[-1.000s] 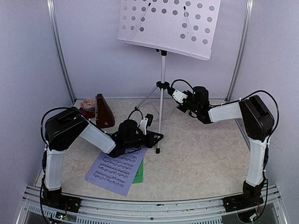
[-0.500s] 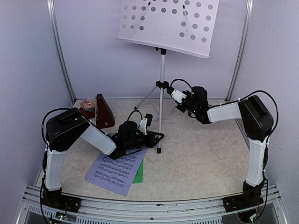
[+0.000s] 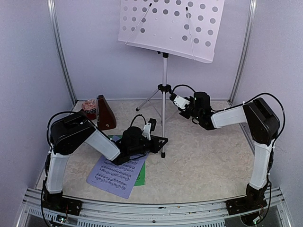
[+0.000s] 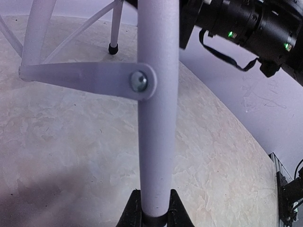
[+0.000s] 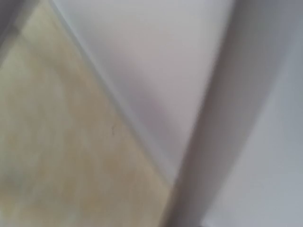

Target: Set up the instrument practice props

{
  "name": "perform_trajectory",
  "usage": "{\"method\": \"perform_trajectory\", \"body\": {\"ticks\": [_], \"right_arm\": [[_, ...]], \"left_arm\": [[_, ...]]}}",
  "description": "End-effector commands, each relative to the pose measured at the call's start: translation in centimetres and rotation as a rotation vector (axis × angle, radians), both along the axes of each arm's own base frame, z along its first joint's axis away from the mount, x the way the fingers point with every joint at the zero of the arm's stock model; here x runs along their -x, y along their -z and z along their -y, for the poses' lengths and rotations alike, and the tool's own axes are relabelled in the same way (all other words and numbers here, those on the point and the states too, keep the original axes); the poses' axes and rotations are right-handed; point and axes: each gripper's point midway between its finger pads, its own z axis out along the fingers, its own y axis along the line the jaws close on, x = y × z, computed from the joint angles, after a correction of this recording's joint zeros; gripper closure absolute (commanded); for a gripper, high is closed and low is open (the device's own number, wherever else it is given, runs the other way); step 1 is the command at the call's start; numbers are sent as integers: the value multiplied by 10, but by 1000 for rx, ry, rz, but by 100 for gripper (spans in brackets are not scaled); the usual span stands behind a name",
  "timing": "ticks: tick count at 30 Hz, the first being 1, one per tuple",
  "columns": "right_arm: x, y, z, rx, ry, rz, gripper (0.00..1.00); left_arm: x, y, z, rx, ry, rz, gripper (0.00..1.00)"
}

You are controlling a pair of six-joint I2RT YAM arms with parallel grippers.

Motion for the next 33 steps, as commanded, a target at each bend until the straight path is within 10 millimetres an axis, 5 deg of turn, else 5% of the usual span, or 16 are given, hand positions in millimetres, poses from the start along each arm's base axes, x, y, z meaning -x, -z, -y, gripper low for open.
{"method": "perform_trajectory", "body": {"ticks": [1, 7, 17, 33], "right_arm": [[75, 145, 24, 296, -9, -443, 53], [85, 85, 6, 142, -37, -335, 28], [116, 18, 7, -133, -34, -303, 20], [180, -28, 30, -507, -64, -370, 9]], "left_arm": [[18, -30, 22, 124, 45, -3, 100], [19, -26, 25, 134, 24, -22, 100], [25, -29, 29, 156, -88, -53, 100], [48, -34, 57, 199, -228, -50, 84]]}}
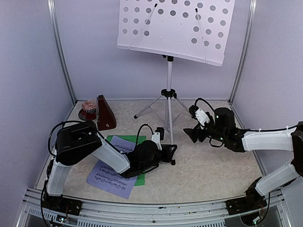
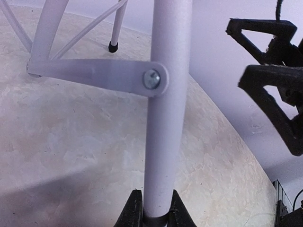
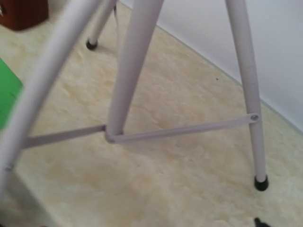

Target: Set up the instrument practice props

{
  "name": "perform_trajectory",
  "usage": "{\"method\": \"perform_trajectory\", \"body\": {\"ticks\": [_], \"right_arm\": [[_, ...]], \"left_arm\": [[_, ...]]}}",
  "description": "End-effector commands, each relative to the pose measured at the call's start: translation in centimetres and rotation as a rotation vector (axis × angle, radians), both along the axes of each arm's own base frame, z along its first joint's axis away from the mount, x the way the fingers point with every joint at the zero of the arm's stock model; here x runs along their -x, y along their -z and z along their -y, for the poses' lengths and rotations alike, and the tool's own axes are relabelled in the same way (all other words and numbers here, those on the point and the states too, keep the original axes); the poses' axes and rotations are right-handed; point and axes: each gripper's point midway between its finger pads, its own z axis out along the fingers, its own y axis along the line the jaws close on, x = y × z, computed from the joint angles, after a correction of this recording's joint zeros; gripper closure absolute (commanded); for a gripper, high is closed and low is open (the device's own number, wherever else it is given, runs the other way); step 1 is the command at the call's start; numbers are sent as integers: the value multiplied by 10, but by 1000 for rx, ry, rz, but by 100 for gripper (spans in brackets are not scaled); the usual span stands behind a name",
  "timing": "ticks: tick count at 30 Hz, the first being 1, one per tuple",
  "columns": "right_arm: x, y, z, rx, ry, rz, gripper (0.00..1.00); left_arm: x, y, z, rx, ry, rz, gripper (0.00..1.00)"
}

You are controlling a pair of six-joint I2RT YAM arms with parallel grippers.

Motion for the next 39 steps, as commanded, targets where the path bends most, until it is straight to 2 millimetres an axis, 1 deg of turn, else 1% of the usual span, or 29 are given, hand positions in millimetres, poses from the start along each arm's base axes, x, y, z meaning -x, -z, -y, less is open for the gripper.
{"method": "perform_trajectory", "body": {"ticks": [1, 3, 5, 6, 9, 12, 14, 15, 16, 17, 18, 19, 22, 24, 25, 26, 28, 30, 32, 34, 36, 39], "right_arm": [[15, -22, -2, -147, -21, -14, 9], [18, -27, -4, -169, -34, -14, 9], [21, -32, -5, -185, -46, -19, 9], [22, -34, -6, -192, -51, -24, 9], [24, -40, -6, -211, -53, -30, 9], [25, -44, -5, -225, -51, -29, 9], [27, -45, -6, -233, -57, -33, 9], [28, -47, -6, -240, -59, -37, 9], [29, -49, -6, -254, -63, -41, 9], [32, -51, -7, -267, -72, -47, 9], [34, -53, -8, -283, -79, -51, 9], [36, -54, -9, -300, -88, -57, 9], [39, -58, -13, -348, -103, -84, 10], [39, -59, -16, -379, -107, -114, 12], [39, -59, -19, -396, -112, -133, 13], [40, -60, -22, -414, -117, -152, 14], [41, -63, -30, -443, -128, -180, 16], [45, -63, -42, -455, -148, -203, 17], [54, -62, -60, -457, -178, -231, 18], [64, -58, -81, -463, -214, -275, 19], [72, -47, -103, -448, -237, -324, 21], [88, -33, -134, -432, -283, -366, 23]], "left_arm": [[8, -35, 24, 163, -37, -1, 84], [10, -36, 32, 176, -34, -10, 82], [9, -32, 36, 196, -36, -35, 78], [9, -30, 39, 209, -38, -48, 73], [13, -37, 44, 236, -36, -41, 65], [17, -43, 48, 210, -24, -4, 58], [18, -45, 43, 187, -15, 9, 45], [18, -46, 37, 170, -15, 9, 36], [19, -48, 26, 150, -32, 14, 24], [20, -50, 12, 131, -47, 24, 11], [23, -53, 0, 111, -54, 37, 2], [25, -58, -13, 86, -59, 50, 1], [28, -62, -48, -43, -80, 63, 1], [26, -57, -71, -138, -79, 40, 1], [24, -54, -88, -177, -88, 15, 1], [23, -46, -103, -213, -84, -19, 1], [20, -38, -136, -230, -97, -90, 1], [18, -38, -171, -215, -125, -135, 1], [18, -40, -202, -208, -158, -171, 1], [19, -42, -230, -208, -180, -204, 1], [17, -40, -261, -208, -218, -241, 1], [18, -37, -301, -200, -261, -282, 3]]}}
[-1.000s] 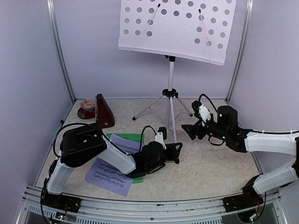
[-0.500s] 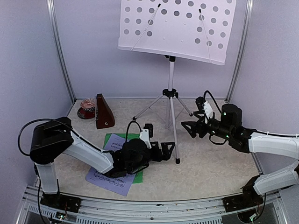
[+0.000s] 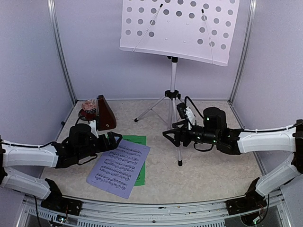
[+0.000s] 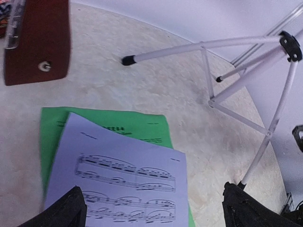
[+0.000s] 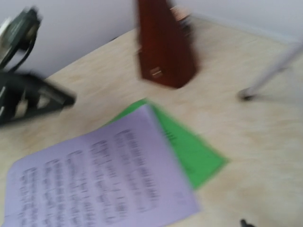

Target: Set up the instrument practice props

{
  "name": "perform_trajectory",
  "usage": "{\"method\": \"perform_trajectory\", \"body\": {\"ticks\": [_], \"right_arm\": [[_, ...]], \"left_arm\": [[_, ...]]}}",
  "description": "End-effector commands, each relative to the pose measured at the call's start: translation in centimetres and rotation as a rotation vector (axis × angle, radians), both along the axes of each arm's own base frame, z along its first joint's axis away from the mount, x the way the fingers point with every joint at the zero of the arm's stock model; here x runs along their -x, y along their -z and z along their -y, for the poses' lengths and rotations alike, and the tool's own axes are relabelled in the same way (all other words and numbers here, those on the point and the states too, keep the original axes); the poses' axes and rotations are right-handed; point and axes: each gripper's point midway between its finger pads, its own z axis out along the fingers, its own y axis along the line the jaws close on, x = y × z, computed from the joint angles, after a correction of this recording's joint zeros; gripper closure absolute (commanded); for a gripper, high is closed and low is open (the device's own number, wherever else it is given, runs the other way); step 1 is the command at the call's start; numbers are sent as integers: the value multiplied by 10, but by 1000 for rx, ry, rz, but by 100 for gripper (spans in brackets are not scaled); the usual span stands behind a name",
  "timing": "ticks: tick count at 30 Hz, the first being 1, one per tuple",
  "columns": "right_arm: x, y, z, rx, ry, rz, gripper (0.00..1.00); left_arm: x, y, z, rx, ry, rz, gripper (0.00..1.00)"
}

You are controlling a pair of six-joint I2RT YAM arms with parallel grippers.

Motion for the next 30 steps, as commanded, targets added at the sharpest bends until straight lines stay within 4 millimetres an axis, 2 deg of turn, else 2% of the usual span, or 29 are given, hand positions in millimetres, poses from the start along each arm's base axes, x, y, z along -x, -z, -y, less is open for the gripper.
{"method": "perform_trajectory", "body": {"ticks": [1, 4, 7, 11, 14, 18, 23, 26, 30], "right_arm": [[19, 13, -42, -14, -57, -57, 23], [33, 31, -73, 17, -131, -84, 26], [42, 48, -101, 68, -183, -101, 28], [50, 70, -125, 94, -236, -150, 33], [52, 85, -135, 116, -254, -182, 36], [53, 110, -145, 151, -281, -219, 39], [60, 142, -159, 198, -324, -257, 46], [61, 160, -163, 233, -327, -269, 48], [60, 180, -164, 276, -327, -293, 52]], "left_arm": [[14, 22, -52, -17, -18, -128, 4], [13, 33, -81, 24, -43, -180, 8], [13, 41, -78, 68, -28, -212, 12], [17, 67, -77, 89, -31, -287, 17], [23, 81, -81, 96, -54, -310, 19], [31, 93, -90, 89, -91, -322, 20], [40, 105, -92, 93, -88, -340, 23], [46, 113, -89, 96, -66, -358, 31], [50, 110, -79, 134, -26, -353, 42]]}}
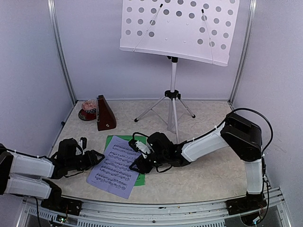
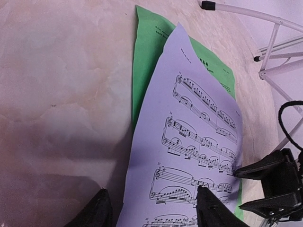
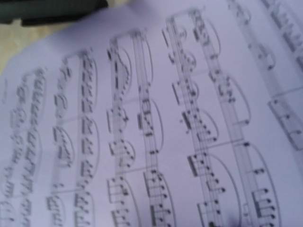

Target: Set up the instrument practice props

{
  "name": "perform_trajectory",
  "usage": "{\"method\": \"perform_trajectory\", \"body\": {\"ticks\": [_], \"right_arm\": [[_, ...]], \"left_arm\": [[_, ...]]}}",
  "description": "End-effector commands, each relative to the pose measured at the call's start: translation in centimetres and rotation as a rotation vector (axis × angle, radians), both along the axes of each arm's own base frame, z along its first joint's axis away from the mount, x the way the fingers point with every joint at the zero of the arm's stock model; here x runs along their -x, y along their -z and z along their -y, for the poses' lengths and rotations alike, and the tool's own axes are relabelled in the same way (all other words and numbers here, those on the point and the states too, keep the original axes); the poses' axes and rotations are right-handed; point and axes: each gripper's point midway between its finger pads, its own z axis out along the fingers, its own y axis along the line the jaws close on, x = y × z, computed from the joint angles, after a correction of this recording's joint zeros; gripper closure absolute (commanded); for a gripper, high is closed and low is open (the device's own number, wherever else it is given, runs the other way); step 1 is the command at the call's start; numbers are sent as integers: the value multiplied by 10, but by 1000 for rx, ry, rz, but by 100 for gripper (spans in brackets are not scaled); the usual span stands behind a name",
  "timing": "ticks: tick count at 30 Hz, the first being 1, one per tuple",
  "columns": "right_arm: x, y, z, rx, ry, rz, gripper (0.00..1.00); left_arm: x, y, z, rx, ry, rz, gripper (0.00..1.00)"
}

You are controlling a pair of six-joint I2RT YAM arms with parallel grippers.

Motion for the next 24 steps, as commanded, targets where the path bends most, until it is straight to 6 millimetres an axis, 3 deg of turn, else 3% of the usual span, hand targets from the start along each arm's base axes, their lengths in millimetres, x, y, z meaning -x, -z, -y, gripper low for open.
{"method": "perform_trajectory", "body": {"ticks": [1, 15, 20, 24], "right_arm": [[5, 15, -6, 36, -27, -15, 52], [12, 38, 2, 82, -51, -33, 54], [11, 37, 1, 82, -51, -27, 54], [10, 34, 1, 83, -55, -19, 54]], "left_arm": [[11, 5, 10, 34, 43, -23, 44], [13, -5, 24, -41, 85, 36, 62], [11, -2, 23, -67, 85, 33, 75], [8, -2, 21, -90, 77, 37, 91]]}}
